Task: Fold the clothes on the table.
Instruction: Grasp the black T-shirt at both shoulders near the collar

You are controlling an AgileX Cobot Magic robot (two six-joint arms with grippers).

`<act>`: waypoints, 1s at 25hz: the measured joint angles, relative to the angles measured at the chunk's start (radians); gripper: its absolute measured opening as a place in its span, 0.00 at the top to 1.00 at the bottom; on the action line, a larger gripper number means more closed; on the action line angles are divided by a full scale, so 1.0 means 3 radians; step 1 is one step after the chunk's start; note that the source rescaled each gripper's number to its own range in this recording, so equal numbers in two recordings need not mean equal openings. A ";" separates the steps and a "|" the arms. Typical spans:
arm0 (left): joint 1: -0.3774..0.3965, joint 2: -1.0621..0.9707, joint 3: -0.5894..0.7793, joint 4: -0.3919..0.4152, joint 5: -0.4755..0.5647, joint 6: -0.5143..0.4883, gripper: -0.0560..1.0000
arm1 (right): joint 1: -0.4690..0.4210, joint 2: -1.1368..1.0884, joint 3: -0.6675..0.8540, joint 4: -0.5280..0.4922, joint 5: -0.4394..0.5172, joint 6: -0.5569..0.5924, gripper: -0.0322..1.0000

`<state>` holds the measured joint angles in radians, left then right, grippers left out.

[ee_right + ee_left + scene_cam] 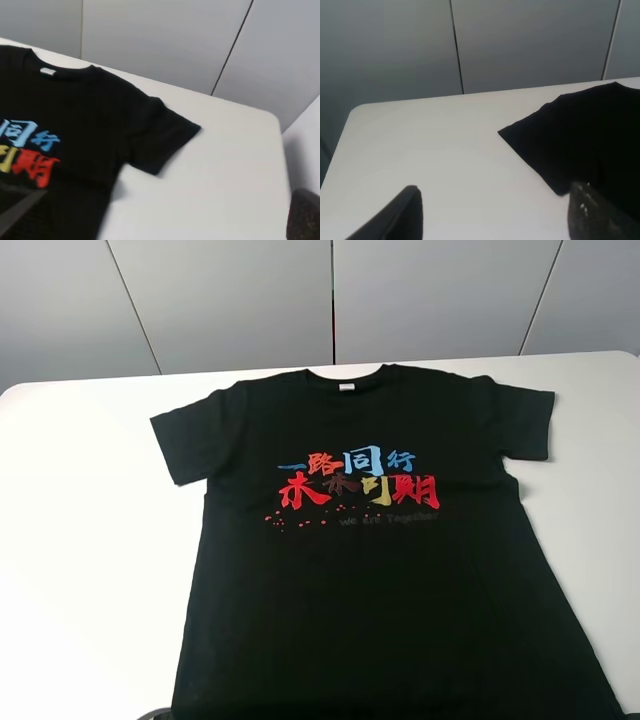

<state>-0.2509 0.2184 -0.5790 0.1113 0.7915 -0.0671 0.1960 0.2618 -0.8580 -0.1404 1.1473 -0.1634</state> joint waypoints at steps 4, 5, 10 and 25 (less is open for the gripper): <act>0.0000 0.0410 -0.0208 -0.0033 -0.0190 0.0224 0.18 | 0.0319 0.0575 -0.0392 -0.0361 0.0042 0.0007 0.00; 0.0000 0.0491 -0.0275 -0.0033 -0.0217 0.0302 0.18 | 0.0411 0.0725 -0.0458 -0.0453 0.0042 0.0007 0.00; -0.0260 0.0973 -0.0576 -0.0040 -0.0164 0.0446 0.18 | 0.1002 0.1470 -0.0635 -0.1192 0.0229 0.0007 0.00; -0.1320 0.2426 -0.0862 0.0003 0.0070 0.0664 0.18 | 0.2467 0.2691 -0.0506 -0.1478 0.0237 0.0050 0.00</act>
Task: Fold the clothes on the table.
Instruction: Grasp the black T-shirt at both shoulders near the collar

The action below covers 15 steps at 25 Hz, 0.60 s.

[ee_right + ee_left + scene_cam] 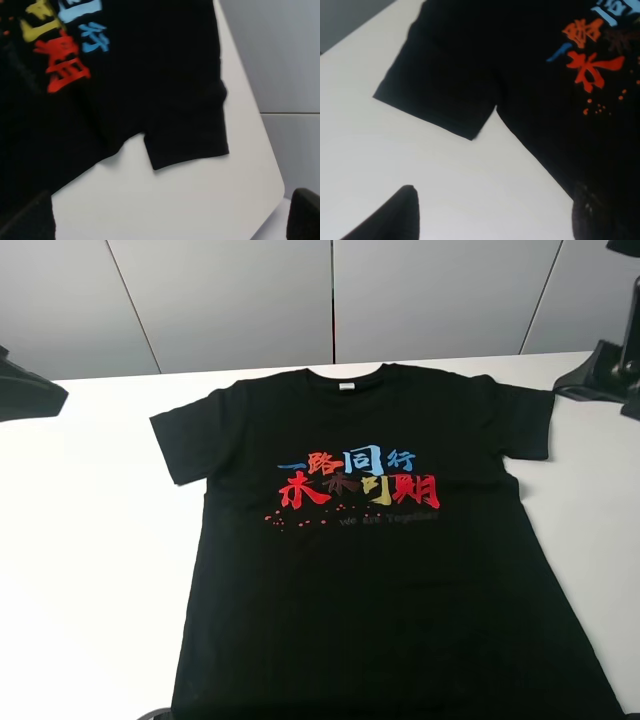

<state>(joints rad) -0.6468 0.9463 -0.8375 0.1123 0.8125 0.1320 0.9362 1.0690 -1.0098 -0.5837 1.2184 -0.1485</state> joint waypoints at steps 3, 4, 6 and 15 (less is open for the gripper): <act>-0.0225 0.0206 -0.0029 0.0149 0.0009 0.0000 0.18 | 0.0053 0.0008 0.0223 0.0000 -0.0020 -0.0007 0.00; -0.0284 0.0268 -0.0045 0.0188 0.0016 0.0000 0.18 | 0.0058 0.0008 0.0307 -0.0027 -0.0026 -0.0014 0.00; -0.0342 0.0362 -0.0095 0.0220 0.0021 -0.0047 0.18 | 0.0058 0.0008 0.0450 -0.0132 -0.0033 0.0004 0.00; -0.0362 0.0433 -0.0274 0.0651 0.0030 -0.0366 0.18 | -0.0294 0.0013 0.0388 -0.0548 -0.0007 0.0170 0.00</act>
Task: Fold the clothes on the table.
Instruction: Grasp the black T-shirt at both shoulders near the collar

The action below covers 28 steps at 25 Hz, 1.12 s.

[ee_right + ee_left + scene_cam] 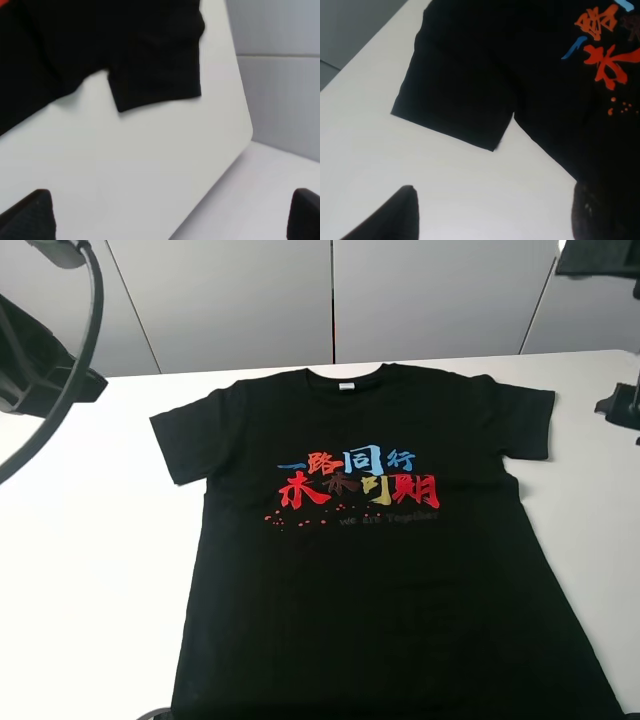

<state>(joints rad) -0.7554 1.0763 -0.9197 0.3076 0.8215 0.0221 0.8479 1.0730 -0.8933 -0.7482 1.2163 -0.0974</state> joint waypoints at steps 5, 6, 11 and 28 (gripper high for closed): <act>-0.0005 0.0000 0.0000 0.0056 -0.0007 -0.0074 0.18 | -0.0414 0.0085 -0.0312 0.0000 -0.0019 -0.0008 0.00; -0.0005 0.0000 0.0000 0.0062 -0.0007 -0.0074 0.18 | -0.0503 0.0127 -0.0405 0.0049 -0.0019 -0.0033 0.00; -0.0005 0.0000 0.0000 0.0127 -0.0007 -0.0099 0.18 | -0.0824 0.0473 -0.0866 0.0613 -0.0032 -0.0313 0.00; -0.0005 0.0168 -0.0002 0.0420 0.0020 -0.0128 0.18 | -0.1663 0.1819 -0.1136 0.1852 -0.0114 -0.1169 0.00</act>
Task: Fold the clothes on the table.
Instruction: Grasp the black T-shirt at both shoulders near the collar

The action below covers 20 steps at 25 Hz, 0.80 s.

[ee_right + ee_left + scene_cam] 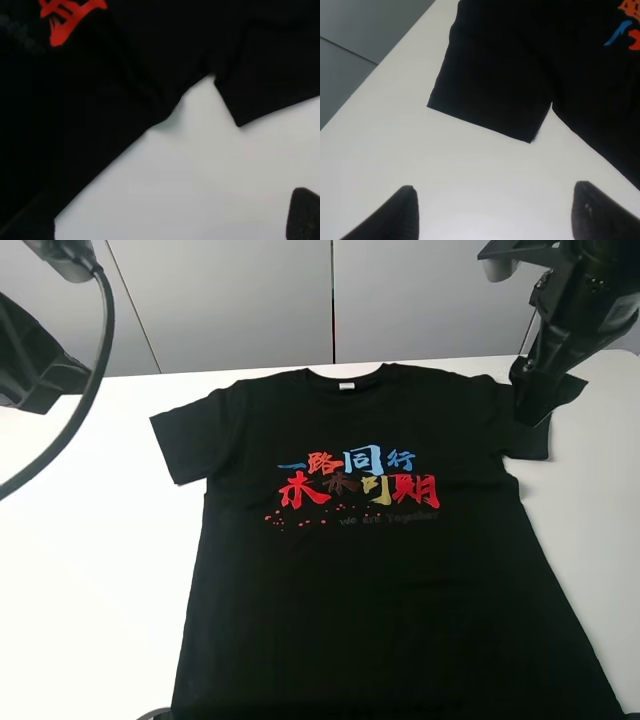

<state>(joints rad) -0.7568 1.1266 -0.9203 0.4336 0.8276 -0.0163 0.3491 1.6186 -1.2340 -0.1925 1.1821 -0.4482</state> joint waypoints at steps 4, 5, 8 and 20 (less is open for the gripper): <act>0.0000 0.0341 -0.0013 0.0000 0.0000 0.0000 0.18 | -0.0008 0.0268 -0.0002 0.0000 -0.0013 -0.0043 0.00; 0.0000 0.0426 -0.0022 -0.0007 0.0008 0.0000 0.18 | -0.0017 0.0313 -0.0002 0.0000 -0.0027 -0.0043 0.00; 0.0000 0.0703 -0.0129 -0.0035 0.0034 0.0000 0.18 | -0.0090 0.0371 -0.0002 0.0042 -0.0076 -0.0059 0.00; 0.0000 0.1881 -0.0697 -0.0488 0.0513 0.0878 0.18 | -0.0461 0.0385 -0.0008 0.0677 -0.0269 -0.0601 0.00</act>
<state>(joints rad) -0.7568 1.6911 -1.1295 0.2872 0.9816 0.2470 0.2107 1.7340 -1.2362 0.0106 1.1013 -0.6284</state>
